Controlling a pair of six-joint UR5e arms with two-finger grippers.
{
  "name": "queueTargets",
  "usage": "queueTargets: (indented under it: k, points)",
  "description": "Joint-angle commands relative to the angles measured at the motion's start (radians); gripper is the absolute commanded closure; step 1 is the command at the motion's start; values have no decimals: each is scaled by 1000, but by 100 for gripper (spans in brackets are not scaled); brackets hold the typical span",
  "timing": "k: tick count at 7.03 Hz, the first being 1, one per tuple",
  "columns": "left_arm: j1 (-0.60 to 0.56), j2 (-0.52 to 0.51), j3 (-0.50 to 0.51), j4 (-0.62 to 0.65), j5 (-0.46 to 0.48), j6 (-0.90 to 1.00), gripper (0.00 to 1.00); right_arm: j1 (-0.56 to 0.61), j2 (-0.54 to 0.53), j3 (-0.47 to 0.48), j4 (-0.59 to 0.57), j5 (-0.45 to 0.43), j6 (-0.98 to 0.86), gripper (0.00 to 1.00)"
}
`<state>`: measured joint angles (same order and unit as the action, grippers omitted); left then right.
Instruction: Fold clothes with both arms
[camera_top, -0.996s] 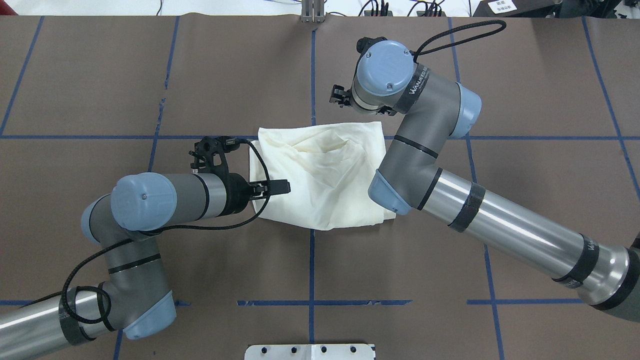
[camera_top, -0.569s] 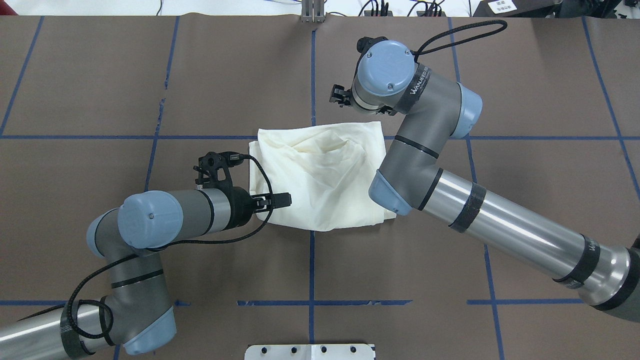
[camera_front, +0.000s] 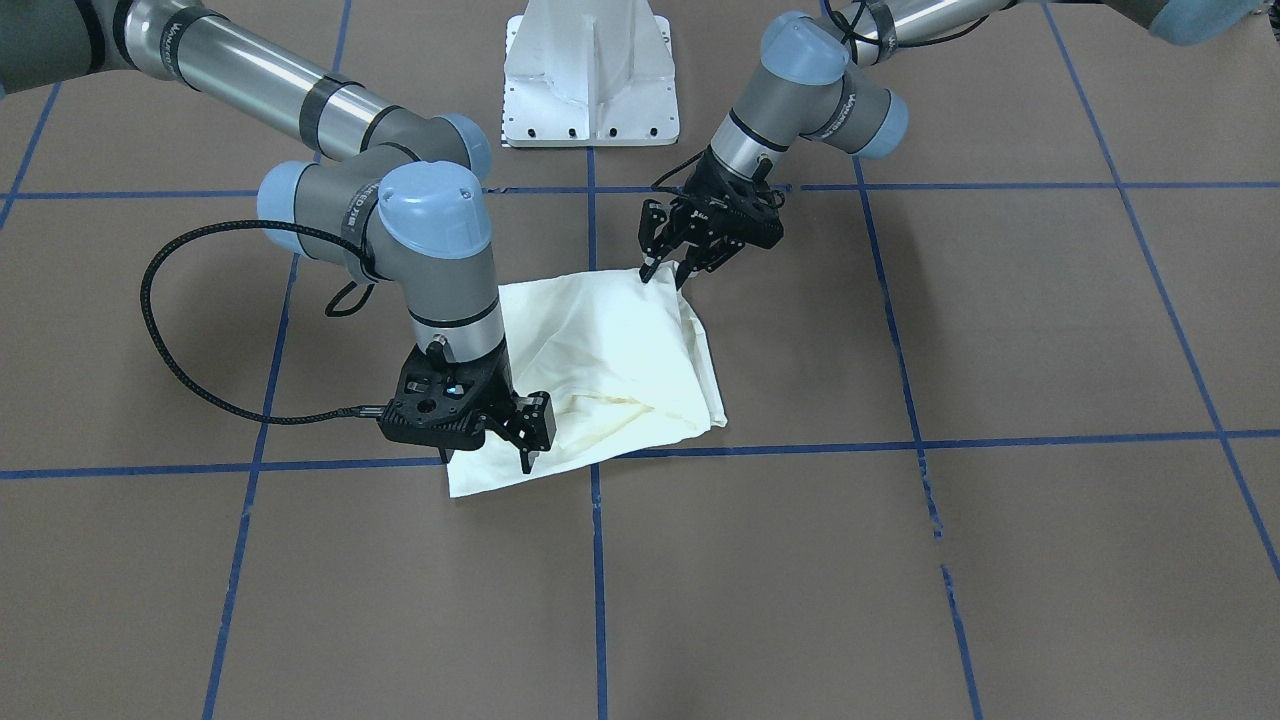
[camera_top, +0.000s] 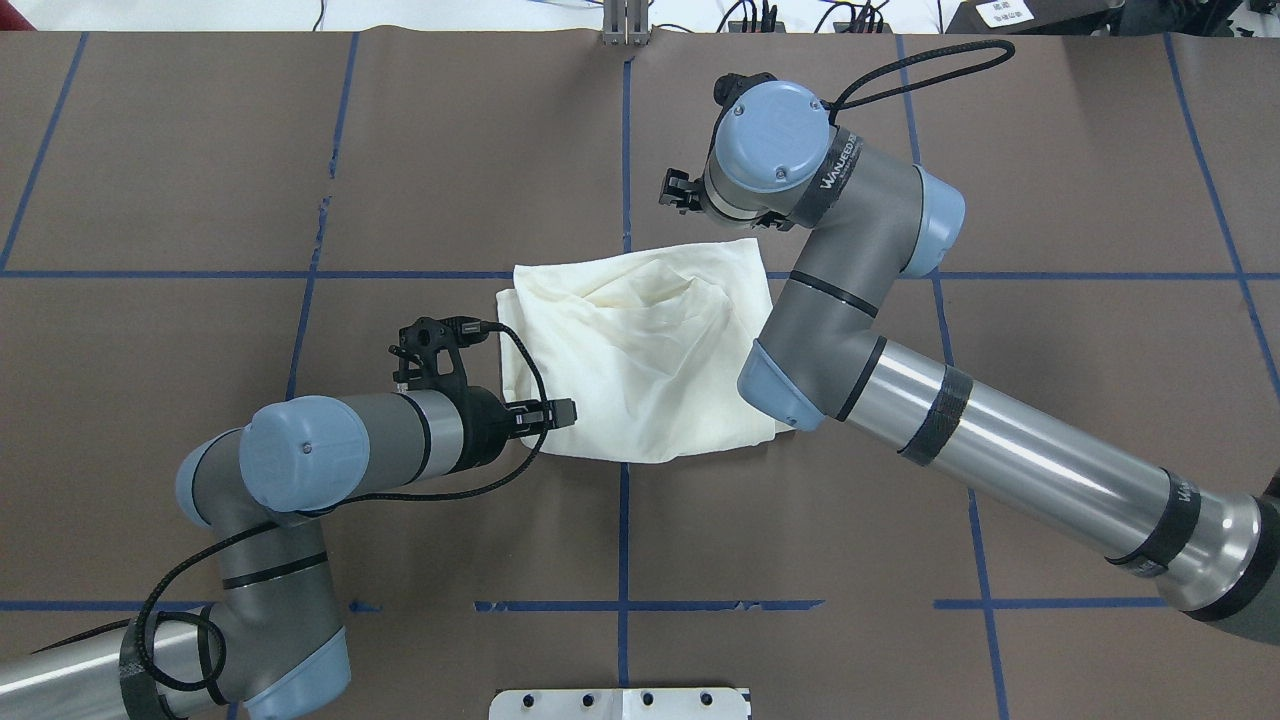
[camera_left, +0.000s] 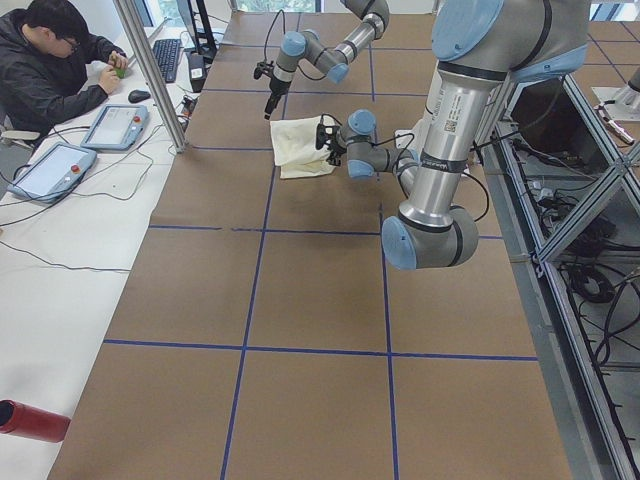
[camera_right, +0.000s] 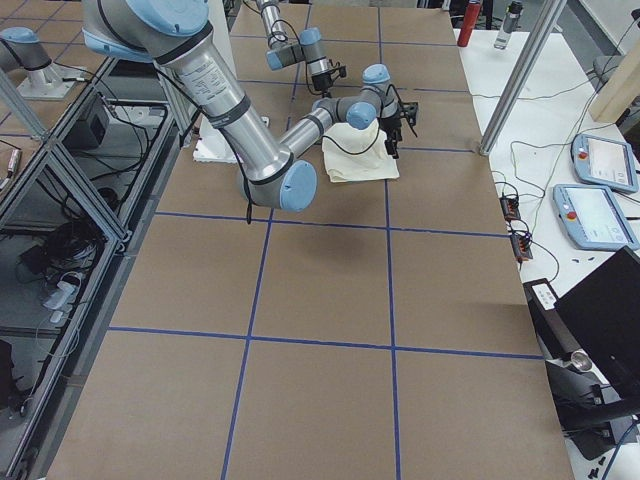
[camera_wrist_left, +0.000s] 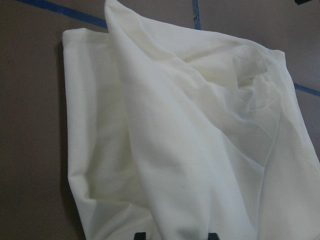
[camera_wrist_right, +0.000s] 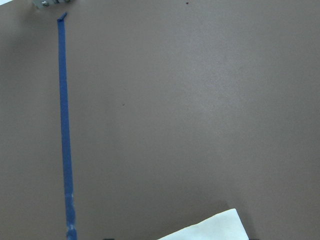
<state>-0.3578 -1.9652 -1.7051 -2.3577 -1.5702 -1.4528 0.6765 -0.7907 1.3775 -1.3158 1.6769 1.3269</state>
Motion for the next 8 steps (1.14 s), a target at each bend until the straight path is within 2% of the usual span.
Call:
queueTargets:
  k: [1,2,4,5,7,8]
  points:
    - [19,6,-4,0,1,-3,70,0,-4,0,1,0,0,8]
    - [26,6,-2,0,1,-3,71,0,-4,0,1,0,0,8]
    - [34,47,-5,-26,1,-6,91,2,-4,0,1,0,0,8]
    - [36,93,4,-111,-1,-5,99,3,-4,0,1,0,-2,8]
    - [39,103,10,-144,-1,-6,97,6,-4,0,0,1,-2,8]
    - [39,104,10,-146,-1,-8,78,8,-4,0,0,1,-3,6]
